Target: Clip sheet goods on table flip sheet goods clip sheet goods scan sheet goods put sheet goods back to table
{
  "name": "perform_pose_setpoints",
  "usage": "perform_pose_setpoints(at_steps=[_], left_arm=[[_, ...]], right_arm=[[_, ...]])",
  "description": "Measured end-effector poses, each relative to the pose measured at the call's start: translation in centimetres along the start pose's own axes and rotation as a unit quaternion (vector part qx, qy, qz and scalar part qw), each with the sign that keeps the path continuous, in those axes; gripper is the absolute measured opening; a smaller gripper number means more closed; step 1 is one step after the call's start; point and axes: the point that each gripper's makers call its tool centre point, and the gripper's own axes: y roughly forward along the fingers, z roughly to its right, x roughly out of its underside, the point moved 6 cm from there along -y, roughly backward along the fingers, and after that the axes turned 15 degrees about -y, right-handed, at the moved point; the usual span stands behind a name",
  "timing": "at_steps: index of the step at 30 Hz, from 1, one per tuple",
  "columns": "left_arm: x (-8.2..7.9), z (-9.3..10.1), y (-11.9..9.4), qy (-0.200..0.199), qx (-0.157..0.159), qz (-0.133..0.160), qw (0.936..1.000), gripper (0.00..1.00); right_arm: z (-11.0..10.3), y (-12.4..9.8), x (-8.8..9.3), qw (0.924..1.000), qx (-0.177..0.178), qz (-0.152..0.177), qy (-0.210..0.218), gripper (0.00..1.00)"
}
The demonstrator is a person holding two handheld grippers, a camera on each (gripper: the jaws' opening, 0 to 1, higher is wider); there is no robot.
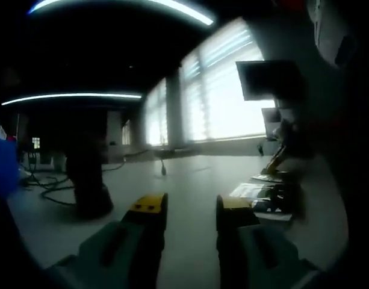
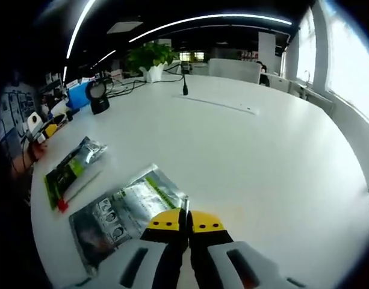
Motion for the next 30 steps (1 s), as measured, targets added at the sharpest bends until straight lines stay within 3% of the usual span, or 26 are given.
perform_pose_setpoints(at_steps=[8,9,26,30], left_arm=[[0.0,0.0,0.0,0.001,-0.003,0.000,1.0000,0.24],[0.0,0.0,0.0,0.000,-0.004,-0.002,1.0000,0.24],[-0.1,-0.1,0.0,-0.009,-0.007,0.001,0.9999,0.24],[-0.1,-0.1,0.0,-0.009,-0.007,0.001,0.9999,0.24]], right_arm=[[-0.2,-0.2,-0.1,0.9988,-0.012,0.028,0.039,0.00],[-0.3,-0.3,-0.5,0.9978,-0.014,0.050,0.041,0.00],[-0.1,-5.0,-4.6,0.9933,0.003,0.101,0.057,0.00],[0.0,-6.2,-5.7,0.9902,0.015,0.127,0.058,0.00]])
